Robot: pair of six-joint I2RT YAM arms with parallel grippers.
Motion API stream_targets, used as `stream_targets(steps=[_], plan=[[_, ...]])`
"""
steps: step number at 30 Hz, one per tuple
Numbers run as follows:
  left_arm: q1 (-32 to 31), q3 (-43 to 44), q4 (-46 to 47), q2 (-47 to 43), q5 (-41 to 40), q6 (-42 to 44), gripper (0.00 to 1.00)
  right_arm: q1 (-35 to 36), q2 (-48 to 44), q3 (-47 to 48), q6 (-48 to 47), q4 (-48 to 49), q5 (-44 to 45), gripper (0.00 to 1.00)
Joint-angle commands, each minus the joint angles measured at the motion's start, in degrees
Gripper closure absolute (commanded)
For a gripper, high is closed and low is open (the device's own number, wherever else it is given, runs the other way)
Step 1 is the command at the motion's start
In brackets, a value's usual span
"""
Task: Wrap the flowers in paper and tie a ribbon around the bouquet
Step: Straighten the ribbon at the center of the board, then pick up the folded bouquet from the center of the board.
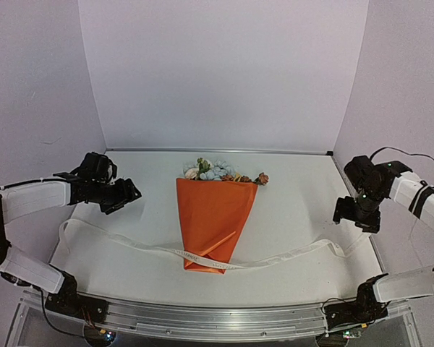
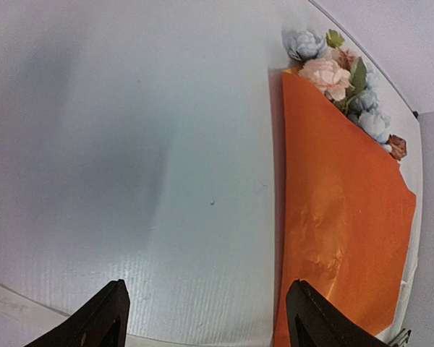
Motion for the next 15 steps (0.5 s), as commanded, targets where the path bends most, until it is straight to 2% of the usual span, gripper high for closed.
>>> stream_targets(steps=[1, 3, 8, 15], plan=[[-4.06, 1.74, 6.97, 3.82, 6.46, -1.29, 0.23, 6.51, 2.55, 0.56, 0.46, 9.36, -10.85, 0.08], [-6.2, 2.14, 8.64, 6.0, 7.77, -1.78, 0.24, 9.59, 5.33, 0.67, 1.03, 14.77, -15.61, 0.07], [-10.1, 2.49, 11.89, 10.03, 10.39, -2.53, 0.27, 17.76, 12.58, 4.63, 4.06, 23.46, -20.15, 0.02], [-12.5, 2.18, 15.76, 15.18, 11.62, -3.28, 0.3, 24.92, 24.85, 12.78, 8.25, 30.62, -23.55, 0.02]])
